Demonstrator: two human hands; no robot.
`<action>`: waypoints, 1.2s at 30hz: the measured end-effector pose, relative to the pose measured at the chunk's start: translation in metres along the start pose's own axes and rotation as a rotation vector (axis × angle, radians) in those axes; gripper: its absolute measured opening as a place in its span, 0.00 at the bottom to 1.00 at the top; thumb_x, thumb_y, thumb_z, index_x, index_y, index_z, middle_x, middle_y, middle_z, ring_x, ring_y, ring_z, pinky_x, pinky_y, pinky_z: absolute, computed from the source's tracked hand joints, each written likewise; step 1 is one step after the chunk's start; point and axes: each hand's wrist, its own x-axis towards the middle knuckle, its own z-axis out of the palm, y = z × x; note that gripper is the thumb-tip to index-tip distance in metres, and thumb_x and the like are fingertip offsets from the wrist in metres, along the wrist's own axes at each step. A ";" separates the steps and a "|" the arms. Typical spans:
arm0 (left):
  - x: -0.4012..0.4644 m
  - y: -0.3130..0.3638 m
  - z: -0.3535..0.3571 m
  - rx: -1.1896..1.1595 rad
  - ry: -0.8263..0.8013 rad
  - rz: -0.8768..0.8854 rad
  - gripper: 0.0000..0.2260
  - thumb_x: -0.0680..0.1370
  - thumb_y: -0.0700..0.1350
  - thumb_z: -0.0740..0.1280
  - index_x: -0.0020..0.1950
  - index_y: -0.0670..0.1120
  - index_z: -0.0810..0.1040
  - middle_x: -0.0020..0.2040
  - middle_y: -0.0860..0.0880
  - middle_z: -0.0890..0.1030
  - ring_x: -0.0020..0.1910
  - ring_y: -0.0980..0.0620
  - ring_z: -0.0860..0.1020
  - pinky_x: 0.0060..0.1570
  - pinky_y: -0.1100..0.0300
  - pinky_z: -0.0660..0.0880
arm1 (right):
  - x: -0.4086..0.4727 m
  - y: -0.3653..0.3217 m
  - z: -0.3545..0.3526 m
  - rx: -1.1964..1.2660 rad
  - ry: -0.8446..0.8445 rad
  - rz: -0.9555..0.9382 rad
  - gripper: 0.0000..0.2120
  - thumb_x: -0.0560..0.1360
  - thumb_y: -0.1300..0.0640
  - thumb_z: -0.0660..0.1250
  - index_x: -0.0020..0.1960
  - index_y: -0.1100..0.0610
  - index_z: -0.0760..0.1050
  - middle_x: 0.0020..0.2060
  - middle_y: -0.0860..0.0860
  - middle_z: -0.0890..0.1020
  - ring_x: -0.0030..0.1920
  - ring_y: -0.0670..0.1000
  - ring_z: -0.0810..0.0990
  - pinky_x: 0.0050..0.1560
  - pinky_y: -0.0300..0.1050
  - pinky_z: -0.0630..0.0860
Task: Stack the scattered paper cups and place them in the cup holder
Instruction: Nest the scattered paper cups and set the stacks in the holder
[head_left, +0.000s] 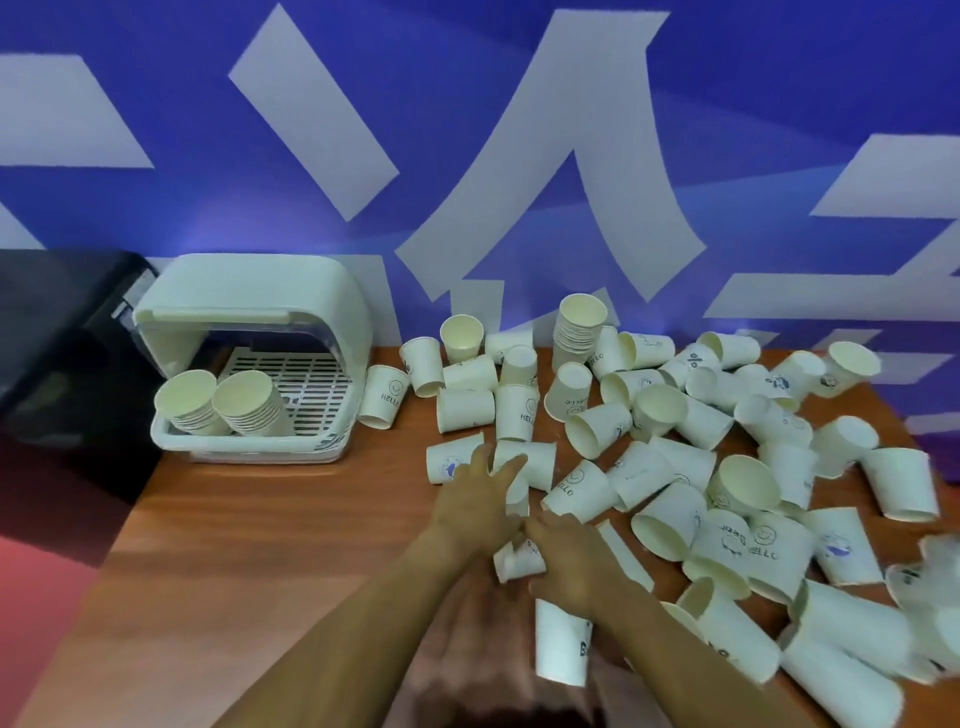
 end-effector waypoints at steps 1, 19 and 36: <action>0.007 0.006 0.001 0.026 -0.002 -0.016 0.31 0.77 0.53 0.63 0.77 0.59 0.53 0.78 0.45 0.48 0.72 0.41 0.60 0.65 0.48 0.66 | 0.000 0.002 0.002 -0.024 0.012 0.000 0.30 0.67 0.43 0.63 0.66 0.53 0.68 0.59 0.51 0.73 0.56 0.56 0.74 0.51 0.47 0.72; 0.022 -0.030 0.021 0.099 -0.060 -0.360 0.27 0.74 0.59 0.64 0.69 0.50 0.62 0.63 0.47 0.72 0.61 0.44 0.72 0.54 0.53 0.71 | 0.023 0.003 0.023 -0.164 0.032 -0.004 0.30 0.71 0.52 0.69 0.70 0.52 0.63 0.65 0.52 0.70 0.64 0.56 0.67 0.61 0.52 0.64; -0.057 -0.100 -0.024 -0.818 0.409 -0.533 0.19 0.68 0.49 0.75 0.50 0.44 0.70 0.47 0.48 0.78 0.46 0.50 0.77 0.41 0.57 0.71 | 0.023 -0.036 -0.030 0.537 0.381 0.067 0.35 0.67 0.39 0.70 0.70 0.43 0.61 0.60 0.44 0.76 0.58 0.48 0.76 0.56 0.47 0.75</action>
